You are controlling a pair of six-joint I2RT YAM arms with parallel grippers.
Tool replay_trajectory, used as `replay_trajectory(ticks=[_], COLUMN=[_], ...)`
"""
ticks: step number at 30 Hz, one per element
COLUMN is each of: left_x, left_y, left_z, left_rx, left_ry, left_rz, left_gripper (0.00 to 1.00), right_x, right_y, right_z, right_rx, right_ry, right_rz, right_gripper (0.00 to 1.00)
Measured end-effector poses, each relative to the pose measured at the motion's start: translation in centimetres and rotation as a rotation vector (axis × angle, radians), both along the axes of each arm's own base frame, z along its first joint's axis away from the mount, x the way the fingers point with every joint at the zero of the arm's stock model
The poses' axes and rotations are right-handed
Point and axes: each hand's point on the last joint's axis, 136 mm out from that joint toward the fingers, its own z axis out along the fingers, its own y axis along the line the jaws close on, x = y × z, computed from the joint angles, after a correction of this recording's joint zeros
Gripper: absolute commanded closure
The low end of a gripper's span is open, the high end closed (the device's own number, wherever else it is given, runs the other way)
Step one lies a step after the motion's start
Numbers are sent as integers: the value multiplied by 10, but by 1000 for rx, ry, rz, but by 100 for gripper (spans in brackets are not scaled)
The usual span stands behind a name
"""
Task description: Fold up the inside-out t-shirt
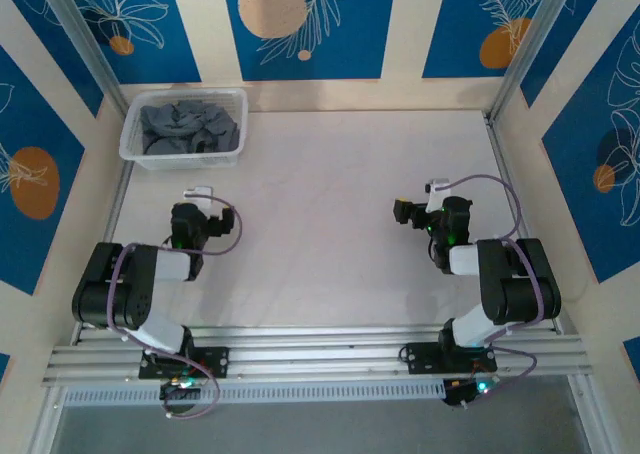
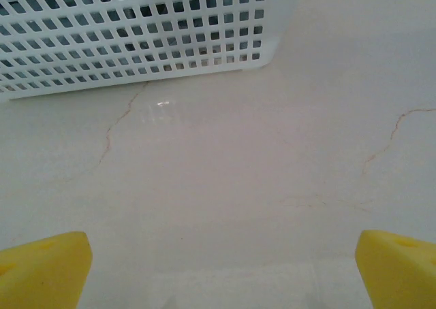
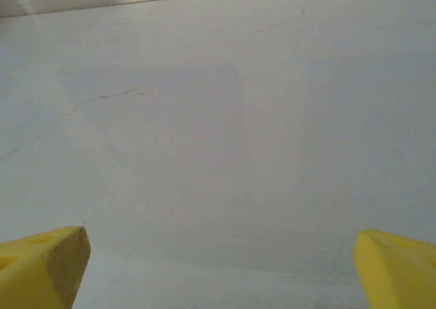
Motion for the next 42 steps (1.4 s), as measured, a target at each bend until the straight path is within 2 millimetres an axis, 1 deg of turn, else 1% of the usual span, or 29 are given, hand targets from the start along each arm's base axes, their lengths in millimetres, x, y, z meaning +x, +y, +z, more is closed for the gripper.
replay_trajectory(ticks=[7, 18, 20, 21, 22, 24, 26, 28, 29, 30, 31, 32, 33, 34, 35, 36, 38, 39, 41, 42], left_x=[0, 0, 0, -2, -4, -5, -3, 4, 10, 18, 27, 40, 52, 69, 86, 101, 137, 151, 182, 195], left_y=[0, 0, 0, 0, 0, 2, 5, 9, 10, 11, 12, 14, 14, 16, 20, 24, 34, 38, 43, 45], left_z=[0, 0, 0, 0, 4, 22, 59, 100, 122, 141, 156, 171, 181, 189, 193, 192, 181, 172, 147, 134], left_rx=[0, 0, 1, 1, 5, 10, -21, -78, -115, -147, -181, -216, -247, -284, -318, -341, -380, -388, -406, -410], left_ry=[0, 0, 4, 16, 27, 20, -29, -86, -109, -123, -124, -122, -109, -95, -75, -54, 12, 43, 116, 146], left_rz=[0, 0, 0, 0, 2, 24, 71, 125, 151, 170, 189, 207, 220, 231, 246, 260, 293, 304, 321, 325], left_gripper=[1, 1, 2, 2, 2, 2, 1, 1, 1, 1, 1, 1, 1, 1, 1, 1, 1, 1, 1, 1], right_x=[2, 2, 0, -3, -7, -16, -28, -38, -43, -47, -51, -54, -56, -58, -60, -62, -69, -71, -77, -81], right_y=[-10, -12, -13, -13, -15, -19, -19, -13, -5, 5, 20, 36, 50, 65, 81, 91, 110, 115, 122, 124], right_z=[0, 0, 3, 8, 18, 52, 98, 140, 158, 168, 177, 182, 182, 181, 175, 170, 154, 149, 140, 138], right_rx=[-19, -20, -24, -28, -27, 13, 94, 176, 218, 250, 284, 310, 329, 345, 357, 363, 370, 371, 371, 371], right_ry=[-3, -2, 0, -2, -7, -53, -116, -164, -171, -166, -145, -110, -71, -22, 43, 95, 221, 262, 335, 356], right_rz=[-57, -69, -81, -87, -105, -155, -186, -184, -166, -132, -85, -33, 12, 61, 108, 140, 195, 208, 228, 237], right_gripper=[1, 1, 1, 1, 1, 0, 1, 1, 1, 1, 1, 1, 1, 1, 1, 1, 1, 1, 1, 0])
